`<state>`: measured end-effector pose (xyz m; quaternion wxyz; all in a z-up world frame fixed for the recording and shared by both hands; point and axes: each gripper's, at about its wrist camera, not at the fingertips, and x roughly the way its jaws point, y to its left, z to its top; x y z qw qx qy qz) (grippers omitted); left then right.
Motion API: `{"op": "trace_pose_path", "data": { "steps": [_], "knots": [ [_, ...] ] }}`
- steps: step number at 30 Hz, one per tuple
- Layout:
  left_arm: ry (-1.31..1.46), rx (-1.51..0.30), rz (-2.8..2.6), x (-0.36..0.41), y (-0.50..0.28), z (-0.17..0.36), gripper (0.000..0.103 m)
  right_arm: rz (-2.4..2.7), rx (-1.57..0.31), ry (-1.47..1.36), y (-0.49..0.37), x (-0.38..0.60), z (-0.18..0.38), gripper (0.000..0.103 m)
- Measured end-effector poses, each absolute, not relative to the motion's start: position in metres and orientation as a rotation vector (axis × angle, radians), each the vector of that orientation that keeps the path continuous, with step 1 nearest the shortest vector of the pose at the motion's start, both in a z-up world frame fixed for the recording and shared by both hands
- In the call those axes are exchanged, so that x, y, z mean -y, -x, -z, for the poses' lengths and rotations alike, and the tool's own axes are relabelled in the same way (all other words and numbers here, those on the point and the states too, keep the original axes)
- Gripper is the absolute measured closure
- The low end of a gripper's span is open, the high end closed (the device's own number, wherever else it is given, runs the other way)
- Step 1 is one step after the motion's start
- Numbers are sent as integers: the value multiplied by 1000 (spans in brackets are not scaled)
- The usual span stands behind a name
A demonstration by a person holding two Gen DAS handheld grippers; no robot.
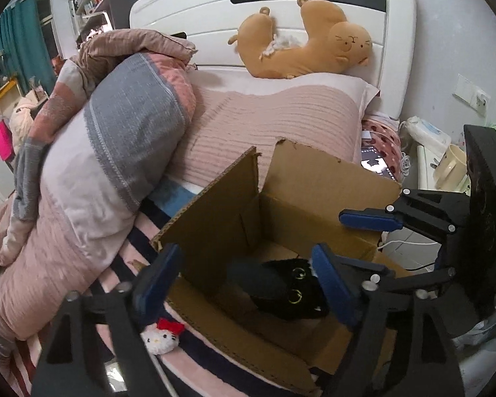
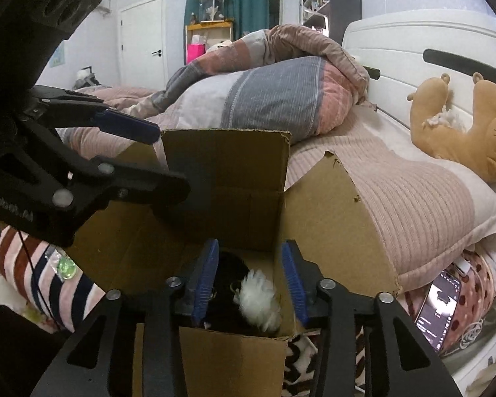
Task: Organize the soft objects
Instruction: 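Carry the white daisy into the box and open the right gripper, then grasp the Hello Kitty plush with the right gripper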
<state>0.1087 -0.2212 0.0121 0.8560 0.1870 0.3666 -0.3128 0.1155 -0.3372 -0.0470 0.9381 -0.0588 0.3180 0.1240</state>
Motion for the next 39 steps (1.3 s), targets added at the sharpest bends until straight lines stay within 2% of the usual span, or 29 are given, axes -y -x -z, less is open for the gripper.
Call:
{"op": "trace_pose_path", "data": {
  "steps": [7,14,25,31,39],
  "knots": [
    [-327,-746,635,193,-103,-25,19,-256,-636,121,-110,330,40,66],
    [-241,-697,561,133,-85,-44,19,-285,-564,121,-93,307,10,66],
    [-149,-649,385,8,-55,-43,19,-472,-520,180,-82,204,-19,66],
    [-101,-676,316,-51,-50,-9,19,-551,-615,248,-97,141,12,66],
    [-49,-755,271,-96,-59,51,19,-471,-797,319,-138,106,96,65]
  ]
}}
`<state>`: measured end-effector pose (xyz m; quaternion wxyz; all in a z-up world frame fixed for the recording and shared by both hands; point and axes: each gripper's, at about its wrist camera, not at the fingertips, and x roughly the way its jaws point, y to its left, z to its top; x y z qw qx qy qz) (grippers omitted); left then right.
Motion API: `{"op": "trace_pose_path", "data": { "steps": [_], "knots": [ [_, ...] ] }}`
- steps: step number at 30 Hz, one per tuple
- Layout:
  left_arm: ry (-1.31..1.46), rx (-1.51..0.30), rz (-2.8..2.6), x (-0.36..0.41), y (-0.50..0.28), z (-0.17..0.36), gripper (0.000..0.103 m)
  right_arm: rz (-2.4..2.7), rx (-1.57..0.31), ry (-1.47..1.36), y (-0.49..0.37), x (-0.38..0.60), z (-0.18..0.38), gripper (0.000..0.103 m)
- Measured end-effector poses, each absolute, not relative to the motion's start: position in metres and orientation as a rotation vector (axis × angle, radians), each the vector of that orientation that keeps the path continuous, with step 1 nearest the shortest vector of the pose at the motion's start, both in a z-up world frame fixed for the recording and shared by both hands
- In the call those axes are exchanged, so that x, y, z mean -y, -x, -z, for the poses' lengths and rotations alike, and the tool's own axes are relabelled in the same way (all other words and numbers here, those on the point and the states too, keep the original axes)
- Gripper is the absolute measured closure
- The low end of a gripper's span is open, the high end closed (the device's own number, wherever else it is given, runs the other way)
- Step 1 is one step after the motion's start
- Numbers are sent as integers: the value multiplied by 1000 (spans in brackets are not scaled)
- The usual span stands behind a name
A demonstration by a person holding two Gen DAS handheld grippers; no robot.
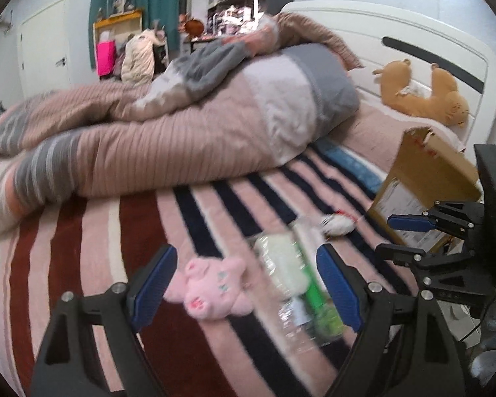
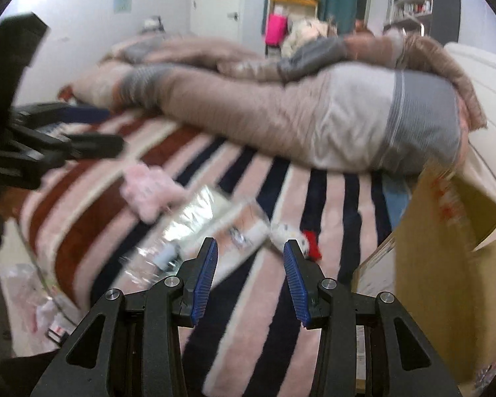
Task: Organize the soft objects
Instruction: 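Grasp the Hello Kitty plush with the right gripper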
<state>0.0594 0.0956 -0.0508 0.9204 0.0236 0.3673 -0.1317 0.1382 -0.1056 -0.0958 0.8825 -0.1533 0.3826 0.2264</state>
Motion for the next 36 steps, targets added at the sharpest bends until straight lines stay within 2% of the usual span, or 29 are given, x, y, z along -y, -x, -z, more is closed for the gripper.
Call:
{"op": "trace_pose_path", "data": {
  "steps": [4,10,17,18,20,24,32,36],
  "knots": [
    [-8,-790,276,-111,-65,79,19,-370,-823,353,-163,103,134,47],
    [6,-835,283,-119,-74,115,19,-291,-823,397,-190,107,164,45],
    [41,-867,295,-125,-85,139,19,-285,-812,421,-211,104,173,41],
    [42,-867,296,-126,-86,140,19,-293,-812,419,-213,104,173,41],
    [46,-866,298,-127,-88,142,19,-318,-825,402,-216,104,173,54],
    [57,-867,298,-129,-88,143,19,-317,-832,386,-214,104,169,66],
    [64,-867,297,-129,-88,143,19,-303,-801,355,-196,109,147,68],
    [24,-876,255,-127,-94,149,13,-300,-810,327,-193,114,144,68]
  ]
}}
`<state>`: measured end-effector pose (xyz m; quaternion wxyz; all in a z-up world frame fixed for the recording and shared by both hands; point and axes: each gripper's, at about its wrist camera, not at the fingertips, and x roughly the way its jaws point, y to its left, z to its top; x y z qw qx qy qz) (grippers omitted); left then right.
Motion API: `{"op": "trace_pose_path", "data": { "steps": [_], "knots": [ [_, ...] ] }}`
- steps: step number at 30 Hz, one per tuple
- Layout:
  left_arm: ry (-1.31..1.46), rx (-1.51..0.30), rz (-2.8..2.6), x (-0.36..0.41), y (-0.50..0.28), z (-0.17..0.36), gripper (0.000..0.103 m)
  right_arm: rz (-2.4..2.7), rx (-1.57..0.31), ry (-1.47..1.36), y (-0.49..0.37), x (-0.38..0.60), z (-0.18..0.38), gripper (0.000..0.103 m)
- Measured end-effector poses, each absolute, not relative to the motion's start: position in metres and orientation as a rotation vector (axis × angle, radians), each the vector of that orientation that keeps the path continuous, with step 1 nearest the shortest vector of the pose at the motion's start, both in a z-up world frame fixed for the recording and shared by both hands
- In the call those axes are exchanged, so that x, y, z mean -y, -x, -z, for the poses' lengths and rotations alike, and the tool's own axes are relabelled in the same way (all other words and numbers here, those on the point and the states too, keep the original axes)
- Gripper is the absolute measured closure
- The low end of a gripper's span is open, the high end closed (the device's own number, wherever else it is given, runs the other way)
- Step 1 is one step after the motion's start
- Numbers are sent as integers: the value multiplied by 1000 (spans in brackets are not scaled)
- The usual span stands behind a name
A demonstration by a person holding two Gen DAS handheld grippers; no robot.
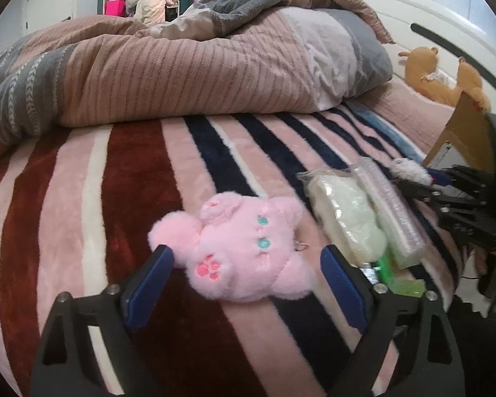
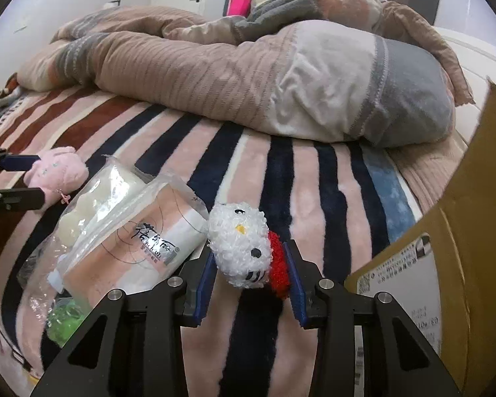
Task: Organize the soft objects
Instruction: 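Grasp the Hello Kitty plush with the right gripper, then carry Hello Kitty into the box while the left gripper carries the pink bunny there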
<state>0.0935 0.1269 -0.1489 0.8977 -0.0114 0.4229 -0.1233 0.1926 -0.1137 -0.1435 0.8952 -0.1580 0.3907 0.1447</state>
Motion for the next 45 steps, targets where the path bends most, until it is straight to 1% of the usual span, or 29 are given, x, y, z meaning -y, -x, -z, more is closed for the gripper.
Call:
{"op": "trace_pose_path", "data": {
  "steps": [3,7,10,18,22,23,24,32,34,36,40,45],
  "knots": [
    [29,-884,241,-126,-95,152,13,-285,-800,325,-190,117,141,68],
    [35,-852,252,-126,-89,144,13,-263,-795,328,-186,120,140,68],
    [8,-848,241,-124,-89,140,13,-262,-791,334,-182,120,138,70],
    [-44,-918,183,-116,-110,164,13,-275,-788,322,-174,121,132,74],
    [-27,-919,179,-117,-111,165,13,-272,-797,307,-173,125,132,75],
    [-25,-918,177,-118,-111,165,16,-276,-800,298,-173,126,132,75],
    [-24,-917,175,-118,-110,164,21,-274,-801,295,-172,128,133,75],
    [-42,-925,187,-111,-109,167,42,-270,-785,270,-166,134,126,75],
    [-43,-925,186,-110,-110,167,49,-273,-783,266,-166,134,125,75],
    [-48,-929,189,-109,-110,167,59,-282,-784,255,-165,134,124,75],
    [-42,-923,197,-109,-108,162,62,-300,-776,234,-163,135,117,75],
    [-30,-884,199,-110,-95,146,62,-332,-739,214,-152,134,99,75]
  ]
}}
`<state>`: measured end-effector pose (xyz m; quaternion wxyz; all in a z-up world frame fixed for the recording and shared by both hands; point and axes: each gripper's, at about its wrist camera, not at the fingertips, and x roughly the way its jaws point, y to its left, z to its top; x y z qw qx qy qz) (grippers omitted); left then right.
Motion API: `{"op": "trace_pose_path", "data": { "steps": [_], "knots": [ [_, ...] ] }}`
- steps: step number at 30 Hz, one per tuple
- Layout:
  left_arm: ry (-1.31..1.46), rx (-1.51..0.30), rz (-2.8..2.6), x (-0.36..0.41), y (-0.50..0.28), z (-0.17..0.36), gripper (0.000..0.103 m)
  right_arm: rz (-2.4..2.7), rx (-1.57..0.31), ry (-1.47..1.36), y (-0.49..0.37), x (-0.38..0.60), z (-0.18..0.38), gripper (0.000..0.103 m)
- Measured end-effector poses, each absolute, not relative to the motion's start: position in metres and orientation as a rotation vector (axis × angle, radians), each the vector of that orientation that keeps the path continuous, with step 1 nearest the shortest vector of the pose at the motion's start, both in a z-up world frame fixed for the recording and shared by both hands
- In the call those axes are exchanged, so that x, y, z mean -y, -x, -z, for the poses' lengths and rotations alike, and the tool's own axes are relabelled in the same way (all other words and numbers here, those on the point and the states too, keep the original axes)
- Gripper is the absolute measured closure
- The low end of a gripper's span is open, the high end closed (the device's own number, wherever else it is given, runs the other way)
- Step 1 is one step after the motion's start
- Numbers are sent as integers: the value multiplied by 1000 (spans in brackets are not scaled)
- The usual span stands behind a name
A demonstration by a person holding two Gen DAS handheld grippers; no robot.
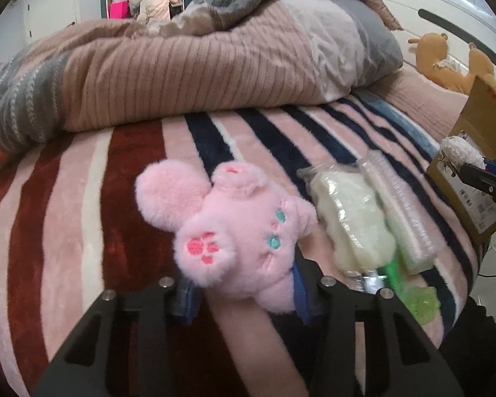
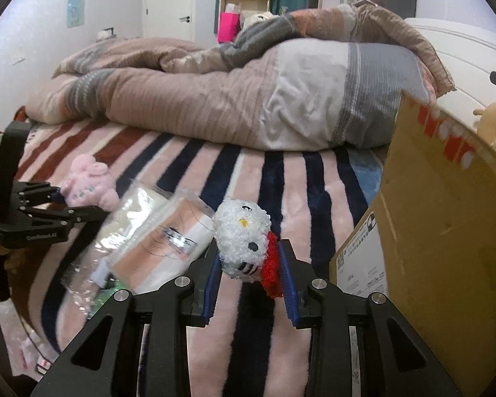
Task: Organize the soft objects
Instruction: 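Carry Hello Kitty into the box while the left gripper carries the pink bunny there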
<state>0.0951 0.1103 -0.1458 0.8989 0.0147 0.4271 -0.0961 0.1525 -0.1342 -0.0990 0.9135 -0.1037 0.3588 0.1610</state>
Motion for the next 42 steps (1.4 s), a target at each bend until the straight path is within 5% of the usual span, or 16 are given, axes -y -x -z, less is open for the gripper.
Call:
{"op": "trace_pose_path", "data": {
  "steps": [21,32,42],
  "knots": [
    [-135,-596,288,-13,-29,-26,62,-309,-379,67,-73,238,-22,75],
    [-220,-613,526,119,-62,-66,61,-194,-494,83,-93,313,15,73],
    [-302,-732,652,195,-91,-40,60,-178,-565,98,-105,337,43,68]
  ]
}}
